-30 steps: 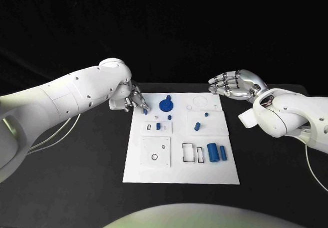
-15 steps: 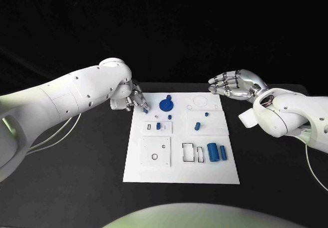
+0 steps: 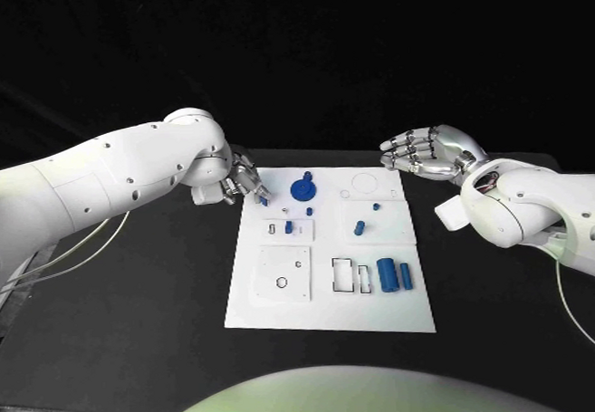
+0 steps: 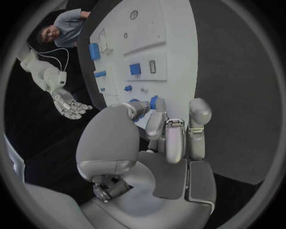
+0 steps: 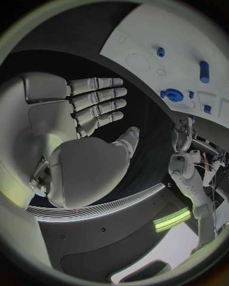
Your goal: Assemble the parts on the task board
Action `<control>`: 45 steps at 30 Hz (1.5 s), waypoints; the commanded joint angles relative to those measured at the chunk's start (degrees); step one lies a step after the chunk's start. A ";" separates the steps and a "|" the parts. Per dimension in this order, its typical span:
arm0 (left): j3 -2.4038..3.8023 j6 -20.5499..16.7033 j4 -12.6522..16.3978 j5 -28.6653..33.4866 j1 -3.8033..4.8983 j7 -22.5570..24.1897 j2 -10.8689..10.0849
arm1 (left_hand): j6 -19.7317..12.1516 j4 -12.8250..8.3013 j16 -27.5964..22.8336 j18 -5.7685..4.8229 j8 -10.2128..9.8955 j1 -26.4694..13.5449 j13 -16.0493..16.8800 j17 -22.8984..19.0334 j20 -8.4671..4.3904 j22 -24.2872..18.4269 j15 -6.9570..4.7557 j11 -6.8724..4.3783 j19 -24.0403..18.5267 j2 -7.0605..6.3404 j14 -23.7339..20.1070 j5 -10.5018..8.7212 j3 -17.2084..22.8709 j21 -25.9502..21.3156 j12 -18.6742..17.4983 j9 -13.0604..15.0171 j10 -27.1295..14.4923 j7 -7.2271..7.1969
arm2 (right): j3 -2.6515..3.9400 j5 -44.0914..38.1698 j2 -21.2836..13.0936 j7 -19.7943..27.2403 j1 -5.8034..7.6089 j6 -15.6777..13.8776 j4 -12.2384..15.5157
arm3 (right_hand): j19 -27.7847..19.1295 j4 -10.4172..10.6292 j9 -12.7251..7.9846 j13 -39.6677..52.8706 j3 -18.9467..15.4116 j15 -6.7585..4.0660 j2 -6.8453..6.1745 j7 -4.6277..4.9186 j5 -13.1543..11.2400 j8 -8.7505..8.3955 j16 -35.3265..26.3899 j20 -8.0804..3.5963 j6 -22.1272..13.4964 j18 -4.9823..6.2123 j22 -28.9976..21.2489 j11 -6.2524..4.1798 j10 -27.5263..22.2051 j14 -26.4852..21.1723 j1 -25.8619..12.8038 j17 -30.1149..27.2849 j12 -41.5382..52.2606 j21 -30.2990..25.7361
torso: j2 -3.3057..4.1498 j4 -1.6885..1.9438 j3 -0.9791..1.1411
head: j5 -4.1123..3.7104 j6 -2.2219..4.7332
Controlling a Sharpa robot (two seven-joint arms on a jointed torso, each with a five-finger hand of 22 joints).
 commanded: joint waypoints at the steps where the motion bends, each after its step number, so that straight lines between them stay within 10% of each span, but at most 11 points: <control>1: 0.07 -4.36 3.08 1.43 0.01 1.59 -1.64 | 0.54 -8.21 0.33 0.64 0.29 -0.66 0.17 8.74 -0.12 0.24 -0.30 -0.09 0.60 -0.16 4.49 0.57 8.54 0.40 0.49 0.12 0.41 -0.31 | 0.00 -0.47 -0.11 0.40 -0.08 0.78 0.12 | -0.38 0.39 -0.09 -0.08 -0.09 0.25 0.08 5.71 0.32 0.27 -0.19 -0.18 -0.22 -0.50 -0.05 0.18 0.03 -0.20 -0.56 -0.08 0.25 -0.12 | -0.32 0.25 0.06 | -0.03 -0.17; 15: 0.04 -10.85 14.65 -4.29 -2.48 4.72 -8.18 | 1.97 -9.69 0.67 0.45 0.99 -2.35 0.11 10.03 -0.44 1.23 -0.65 -0.42 1.52 -1.55 4.93 1.70 11.38 1.25 0.66 -0.26 1.39 -0.67 | 0.00 -0.46 -0.51 0.38 -0.36 0.84 0.17 | -0.38 0.39 -0.09 -0.08 -0.09 0.25 0.08 5.71 0.32 0.27 -0.19 -0.18 -0.22 -0.50 -0.05 0.18 0.03 -0.20 -0.56 -0.08 0.25 -0.12 | -0.64 0.77 -0.05 | 0.07 -0.44; 27: -0.10 -10.71 15.36 -7.61 -4.39 5.53 -7.34 | 2.11 -9.80 0.69 0.45 1.00 -2.61 0.12 10.12 -0.49 1.30 -0.70 -0.47 1.60 -1.57 4.98 1.37 11.79 1.28 0.70 -0.37 1.53 -0.73 | -0.01 -0.93 -0.36 0.39 -0.53 0.86 0.09 | -0.46 0.41 -0.14 -0.08 -0.11 0.26 0.09 5.72 0.34 0.31 -0.22 -0.18 -0.25 -0.51 -0.20 0.19 0.01 -0.23 -0.64 -0.17 0.25 -0.12 | -0.45 0.53 -0.09 | 0.32 -0.56; 45: -0.42 -6.61 14.06 -10.85 -4.66 4.64 -5.77 | 2.13 -10.01 0.69 0.47 0.97 -2.79 -0.02 10.14 -0.53 1.28 -0.74 -0.47 1.56 -1.62 4.99 0.81 12.18 1.16 0.58 -0.49 1.59 -0.73 | -0.01 -0.94 -0.29 0.41 -0.57 0.95 0.07 | -0.50 0.72 -0.20 -0.08 -0.19 0.28 0.29 5.74 -0.21 0.36 -0.25 -0.18 -0.30 -0.52 -0.41 0.22 -0.03 -0.25 -1.01 -0.29 0.27 -0.10 | -0.48 0.58 -0.07 | 0.34 -0.93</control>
